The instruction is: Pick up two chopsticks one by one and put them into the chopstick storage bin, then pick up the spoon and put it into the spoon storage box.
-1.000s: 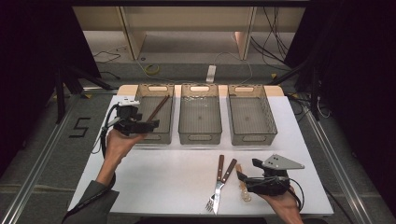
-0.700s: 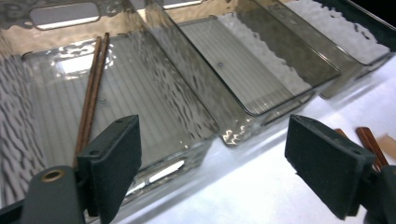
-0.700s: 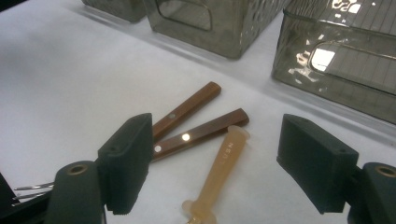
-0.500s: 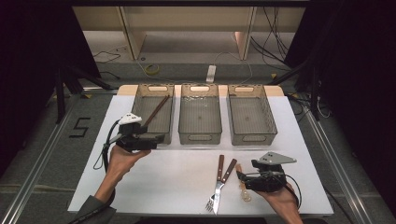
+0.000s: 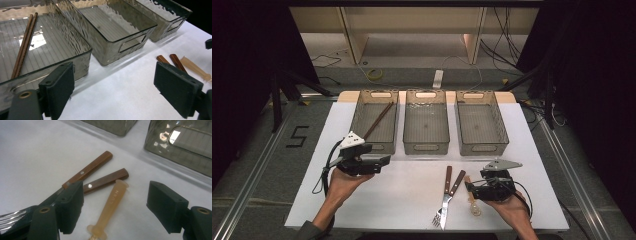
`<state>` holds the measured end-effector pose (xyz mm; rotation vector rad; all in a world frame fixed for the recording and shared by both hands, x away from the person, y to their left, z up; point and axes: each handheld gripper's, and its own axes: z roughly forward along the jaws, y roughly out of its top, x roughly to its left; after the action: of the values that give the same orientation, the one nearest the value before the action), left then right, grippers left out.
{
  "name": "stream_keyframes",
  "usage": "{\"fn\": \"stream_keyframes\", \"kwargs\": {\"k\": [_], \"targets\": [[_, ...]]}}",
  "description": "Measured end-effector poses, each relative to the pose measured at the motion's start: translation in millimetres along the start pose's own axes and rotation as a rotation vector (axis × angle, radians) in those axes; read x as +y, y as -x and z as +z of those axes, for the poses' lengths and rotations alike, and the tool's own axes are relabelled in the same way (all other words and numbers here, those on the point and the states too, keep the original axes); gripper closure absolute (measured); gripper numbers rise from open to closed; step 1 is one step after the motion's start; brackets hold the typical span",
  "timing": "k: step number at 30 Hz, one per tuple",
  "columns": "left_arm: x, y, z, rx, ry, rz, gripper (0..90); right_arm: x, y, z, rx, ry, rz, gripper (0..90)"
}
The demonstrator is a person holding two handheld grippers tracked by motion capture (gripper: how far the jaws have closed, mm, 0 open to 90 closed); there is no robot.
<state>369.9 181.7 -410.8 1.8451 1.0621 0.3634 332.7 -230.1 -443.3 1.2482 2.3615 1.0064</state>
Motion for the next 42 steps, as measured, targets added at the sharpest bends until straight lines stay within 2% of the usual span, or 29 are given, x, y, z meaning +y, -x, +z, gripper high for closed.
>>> {"fn": "stream_keyframes", "kwargs": {"k": [3, 8, 14, 18, 21, 26, 29, 34, 42], "targets": [[-1.8, 1.4, -2.6, 0.000, -0.002, 0.001, 16.5, 0.8, 2.1, 3.8, -0.003, -0.024, 0.004, 30.7], [-8.7, 5.8, -5.9, 0.015, -0.013, 0.026, 16.2, 1.0, 4.6, 5.7, -0.014, -0.047, 0.005, 31.7], [-15.9, 9.9, -7.8, 0.003, -0.016, 0.048, 15.9, 1.4, 4.0, 9.9, -0.013, -0.080, 0.000, 32.5], [-19.7, 12.6, -11.0, -0.015, 0.005, 0.038, 15.8, 1.3, 2.0, 13.4, -0.010, -0.115, -0.005, 34.5], [-22.0, 14.4, -12.1, -0.017, -0.003, 0.048, 15.7, 1.0, 1.6, 15.9, -0.008, -0.137, -0.010, 35.8], [-25.2, 13.8, -11.1, -0.029, -0.005, 0.029, 15.7, 1.6, 0.5, 18.4, 0.000, -0.160, -0.018, 41.1], [-24.5, 15.1, -11.4, -0.024, 0.000, 0.041, 15.7, 1.7, -1.4, 19.3, -0.004, -0.162, -0.035, 45.1], [-25.0, 15.3, -11.2, -0.017, 0.008, 0.036, 15.7, 1.4, -0.7, 22.5, -0.002, -0.184, -0.035, 49.0], [-24.9, 17.6, -12.7, -0.020, 0.012, 0.052, 15.7, 1.6, -3.4, 27.6, -0.003, -0.217, -0.051, 52.6]]}}
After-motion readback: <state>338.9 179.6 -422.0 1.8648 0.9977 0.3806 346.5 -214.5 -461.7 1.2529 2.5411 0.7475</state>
